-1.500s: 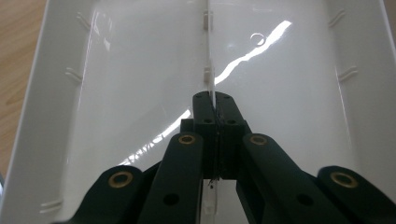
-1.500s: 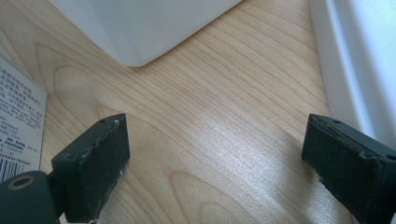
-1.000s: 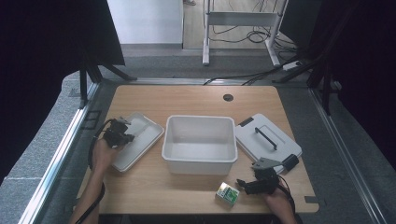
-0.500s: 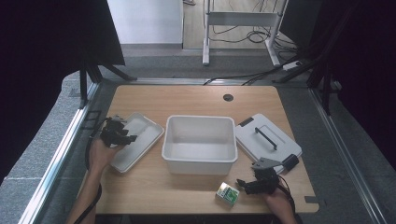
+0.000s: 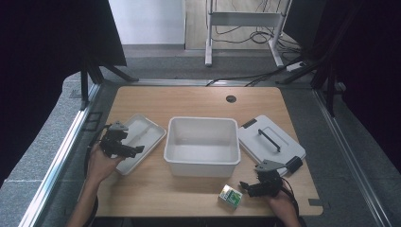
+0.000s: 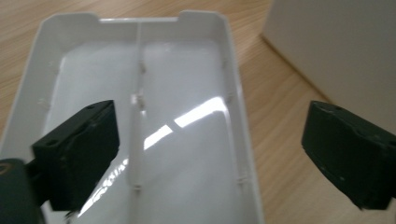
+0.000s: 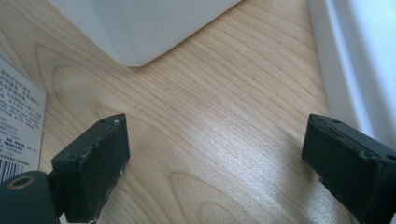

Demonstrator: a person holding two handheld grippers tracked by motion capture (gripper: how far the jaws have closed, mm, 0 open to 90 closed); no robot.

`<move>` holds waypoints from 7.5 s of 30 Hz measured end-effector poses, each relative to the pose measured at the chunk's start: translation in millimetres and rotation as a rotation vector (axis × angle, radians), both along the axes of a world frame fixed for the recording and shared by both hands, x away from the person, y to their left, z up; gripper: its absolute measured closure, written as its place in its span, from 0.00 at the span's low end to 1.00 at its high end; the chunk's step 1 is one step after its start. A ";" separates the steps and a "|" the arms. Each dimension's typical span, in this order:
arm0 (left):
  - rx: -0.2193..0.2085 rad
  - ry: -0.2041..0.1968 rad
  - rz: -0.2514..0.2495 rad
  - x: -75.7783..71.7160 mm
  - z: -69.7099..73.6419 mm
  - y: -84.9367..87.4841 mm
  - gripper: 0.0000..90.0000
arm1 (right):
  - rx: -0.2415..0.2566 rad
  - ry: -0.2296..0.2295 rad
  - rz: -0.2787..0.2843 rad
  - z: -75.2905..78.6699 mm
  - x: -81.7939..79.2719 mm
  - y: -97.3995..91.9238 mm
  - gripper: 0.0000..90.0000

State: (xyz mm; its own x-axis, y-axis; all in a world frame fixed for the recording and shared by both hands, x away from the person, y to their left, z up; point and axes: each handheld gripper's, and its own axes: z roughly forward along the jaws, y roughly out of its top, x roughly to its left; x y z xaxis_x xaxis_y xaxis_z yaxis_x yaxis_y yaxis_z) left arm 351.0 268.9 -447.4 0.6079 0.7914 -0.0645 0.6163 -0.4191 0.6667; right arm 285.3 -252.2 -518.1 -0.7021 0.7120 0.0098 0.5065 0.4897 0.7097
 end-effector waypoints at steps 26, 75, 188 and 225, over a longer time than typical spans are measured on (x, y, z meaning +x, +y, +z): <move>-0.006 -0.106 -0.223 -70.5 -30.2 -72.2 0.00 | 0.000 -0.001 0.000 -0.1 0.0 0.0 0.08; 0.030 -0.018 -0.253 -74.4 -73.9 -95.4 0.00 | 0.093 -0.005 0.102 56.3 -43.7 6.5 0.00; 0.028 -0.019 -0.250 -75.5 -73.8 -95.1 0.01 | -0.293 0.031 0.260 112.4 93.0 143.9 0.49; 0.026 -0.020 -0.251 -76.2 -73.5 -94.8 0.02 | -0.066 -0.048 0.210 144.5 34.1 77.2 0.00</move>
